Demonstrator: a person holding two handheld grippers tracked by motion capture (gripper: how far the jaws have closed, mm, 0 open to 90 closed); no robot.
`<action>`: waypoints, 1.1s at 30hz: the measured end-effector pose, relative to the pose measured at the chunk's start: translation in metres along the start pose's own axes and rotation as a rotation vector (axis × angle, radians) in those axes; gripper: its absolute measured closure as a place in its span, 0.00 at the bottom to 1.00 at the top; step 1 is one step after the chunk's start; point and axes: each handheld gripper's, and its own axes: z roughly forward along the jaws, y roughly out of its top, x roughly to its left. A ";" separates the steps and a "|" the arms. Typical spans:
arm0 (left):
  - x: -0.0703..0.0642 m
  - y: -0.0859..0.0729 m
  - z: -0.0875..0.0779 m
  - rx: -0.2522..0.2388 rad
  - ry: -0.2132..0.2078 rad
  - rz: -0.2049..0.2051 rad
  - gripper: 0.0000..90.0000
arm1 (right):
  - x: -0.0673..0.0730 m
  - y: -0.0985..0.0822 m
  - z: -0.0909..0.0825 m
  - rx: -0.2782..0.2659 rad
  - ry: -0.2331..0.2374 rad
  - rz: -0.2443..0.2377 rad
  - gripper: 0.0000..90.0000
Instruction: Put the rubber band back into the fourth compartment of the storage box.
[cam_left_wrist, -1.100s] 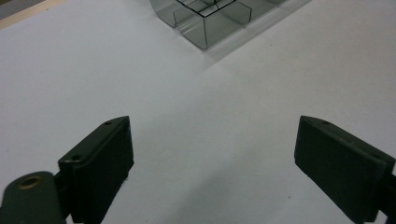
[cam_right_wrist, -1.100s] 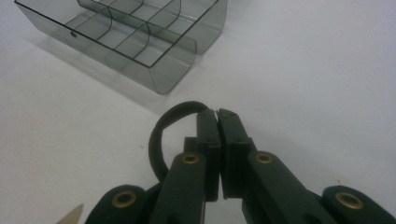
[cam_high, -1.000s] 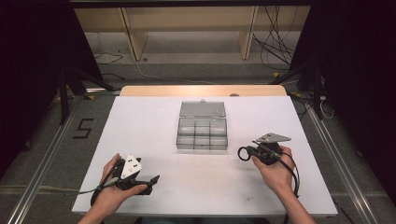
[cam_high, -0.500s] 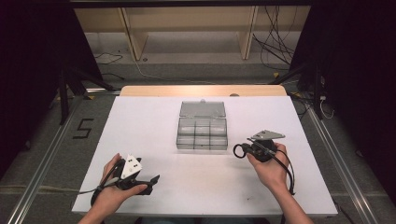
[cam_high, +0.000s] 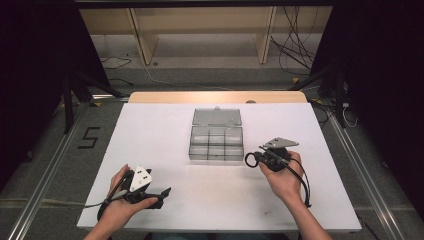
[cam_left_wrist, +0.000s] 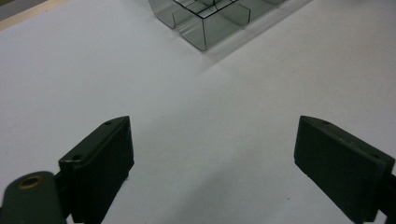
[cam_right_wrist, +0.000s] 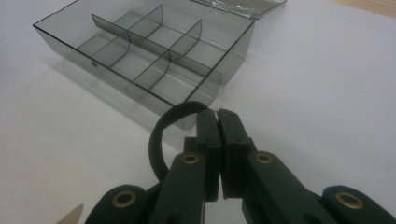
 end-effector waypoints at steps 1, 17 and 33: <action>0.000 0.000 0.000 -0.001 0.000 -0.001 0.13 | 0.001 0.001 0.001 0.000 0.002 -0.002 0.99; 0.000 0.000 0.000 -0.002 -0.001 -0.001 0.13 | 0.009 0.009 0.007 -0.003 0.013 -0.013 0.99; 0.000 0.000 0.000 -0.004 -0.001 -0.001 0.13 | 0.017 0.018 0.014 -0.015 0.024 -0.023 0.99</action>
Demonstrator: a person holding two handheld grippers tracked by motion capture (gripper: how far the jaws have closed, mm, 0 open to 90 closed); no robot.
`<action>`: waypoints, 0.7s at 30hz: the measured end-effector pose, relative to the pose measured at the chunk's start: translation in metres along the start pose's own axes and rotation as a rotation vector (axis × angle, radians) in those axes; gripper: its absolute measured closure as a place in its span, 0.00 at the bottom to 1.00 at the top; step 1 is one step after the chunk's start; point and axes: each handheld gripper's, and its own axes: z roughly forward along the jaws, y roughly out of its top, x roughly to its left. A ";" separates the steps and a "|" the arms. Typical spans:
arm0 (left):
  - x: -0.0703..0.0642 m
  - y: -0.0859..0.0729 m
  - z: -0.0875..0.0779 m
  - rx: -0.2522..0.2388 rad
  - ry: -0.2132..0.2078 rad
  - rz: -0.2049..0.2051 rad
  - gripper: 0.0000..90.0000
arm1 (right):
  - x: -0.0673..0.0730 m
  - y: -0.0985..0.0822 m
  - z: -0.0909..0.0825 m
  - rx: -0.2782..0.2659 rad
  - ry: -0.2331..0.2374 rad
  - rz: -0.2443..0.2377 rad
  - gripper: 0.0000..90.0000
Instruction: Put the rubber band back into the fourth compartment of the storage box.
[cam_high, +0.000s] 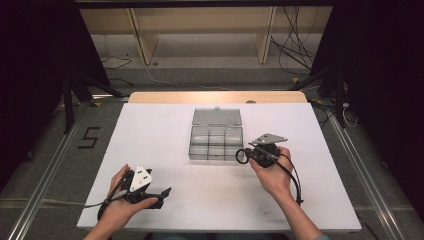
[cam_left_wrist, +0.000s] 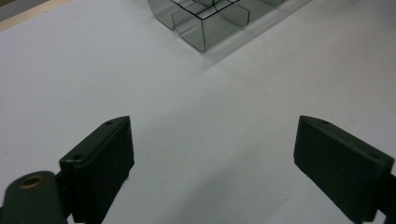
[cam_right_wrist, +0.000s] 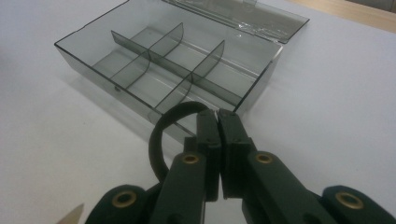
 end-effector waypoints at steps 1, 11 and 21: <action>0.000 0.000 0.000 0.000 0.000 0.000 0.13 | 0.000 0.001 0.000 0.000 -0.001 -0.001 0.99; 0.000 0.000 0.000 0.000 0.001 -0.001 0.13 | 0.004 0.007 0.004 -0.006 0.005 -0.010 0.99; 0.000 0.000 0.000 0.000 0.000 -0.001 0.13 | 0.008 0.013 0.007 -0.006 0.007 -0.016 0.99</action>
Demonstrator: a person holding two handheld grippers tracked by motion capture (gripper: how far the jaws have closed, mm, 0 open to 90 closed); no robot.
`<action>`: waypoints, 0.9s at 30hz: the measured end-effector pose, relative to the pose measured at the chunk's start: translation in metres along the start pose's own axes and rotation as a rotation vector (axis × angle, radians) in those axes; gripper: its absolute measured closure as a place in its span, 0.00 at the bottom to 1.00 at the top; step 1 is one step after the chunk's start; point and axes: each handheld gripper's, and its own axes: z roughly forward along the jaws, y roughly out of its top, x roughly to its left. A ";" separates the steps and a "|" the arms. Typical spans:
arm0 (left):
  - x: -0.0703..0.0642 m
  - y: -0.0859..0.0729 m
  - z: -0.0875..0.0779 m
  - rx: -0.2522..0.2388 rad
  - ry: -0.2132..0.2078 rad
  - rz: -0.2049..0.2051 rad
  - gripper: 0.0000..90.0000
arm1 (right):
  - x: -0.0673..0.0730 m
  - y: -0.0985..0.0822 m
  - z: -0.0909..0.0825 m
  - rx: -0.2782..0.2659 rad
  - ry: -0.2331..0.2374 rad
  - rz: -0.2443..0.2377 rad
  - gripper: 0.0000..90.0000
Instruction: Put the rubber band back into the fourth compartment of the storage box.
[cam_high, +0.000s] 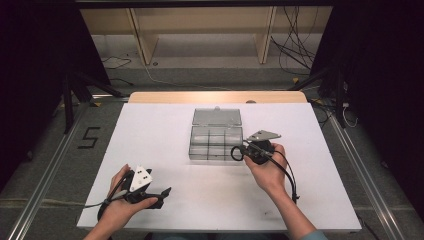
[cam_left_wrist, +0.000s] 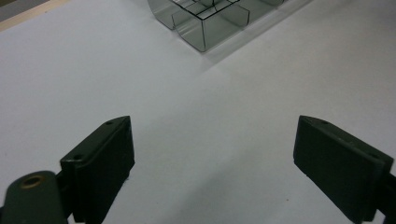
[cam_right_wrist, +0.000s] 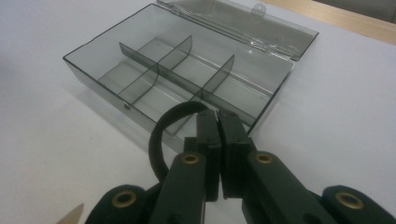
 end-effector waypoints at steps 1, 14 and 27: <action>0.000 0.000 0.000 0.000 0.000 0.000 0.13 | 0.001 0.001 0.001 -0.001 0.000 0.000 0.99; 0.000 0.000 0.000 -0.001 0.000 -0.001 0.13 | 0.008 0.012 0.008 -0.003 0.010 -0.016 0.99; 0.000 0.000 0.000 -0.003 -0.001 -0.001 0.13 | 0.015 0.022 0.016 -0.004 0.021 -0.026 0.99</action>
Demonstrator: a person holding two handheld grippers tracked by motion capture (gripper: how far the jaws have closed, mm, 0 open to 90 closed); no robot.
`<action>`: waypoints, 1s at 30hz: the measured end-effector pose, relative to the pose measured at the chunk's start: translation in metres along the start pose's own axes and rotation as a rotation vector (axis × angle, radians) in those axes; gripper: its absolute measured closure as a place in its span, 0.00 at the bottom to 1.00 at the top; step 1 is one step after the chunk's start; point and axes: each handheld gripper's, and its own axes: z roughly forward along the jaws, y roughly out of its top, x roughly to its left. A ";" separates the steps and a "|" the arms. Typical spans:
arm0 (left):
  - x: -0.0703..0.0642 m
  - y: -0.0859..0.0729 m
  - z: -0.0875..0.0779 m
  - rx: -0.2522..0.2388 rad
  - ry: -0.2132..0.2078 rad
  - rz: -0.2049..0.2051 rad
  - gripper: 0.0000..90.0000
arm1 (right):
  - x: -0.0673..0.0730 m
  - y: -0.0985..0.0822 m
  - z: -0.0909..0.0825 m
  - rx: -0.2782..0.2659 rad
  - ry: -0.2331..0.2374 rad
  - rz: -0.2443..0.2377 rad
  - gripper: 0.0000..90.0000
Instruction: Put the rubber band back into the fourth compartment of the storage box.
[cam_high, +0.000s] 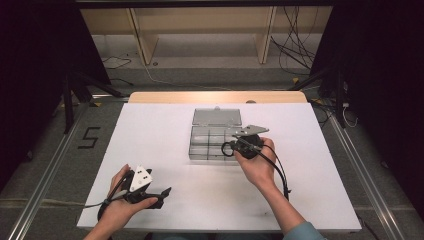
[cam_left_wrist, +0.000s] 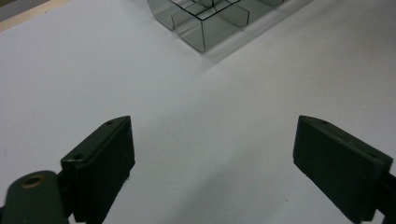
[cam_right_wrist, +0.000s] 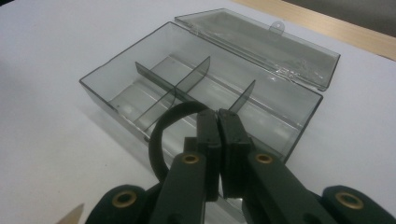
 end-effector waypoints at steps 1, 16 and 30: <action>0.000 0.000 0.000 0.000 0.000 0.000 0.13 | 0.000 0.001 0.001 -0.001 -0.002 -0.001 0.99; 0.000 0.000 0.000 -0.003 -0.001 -0.001 0.13 | 0.007 0.009 0.010 0.003 0.006 -0.007 0.99; 0.000 0.000 0.000 -0.003 -0.002 0.001 0.14 | 0.012 0.019 0.017 0.002 0.012 -0.018 0.99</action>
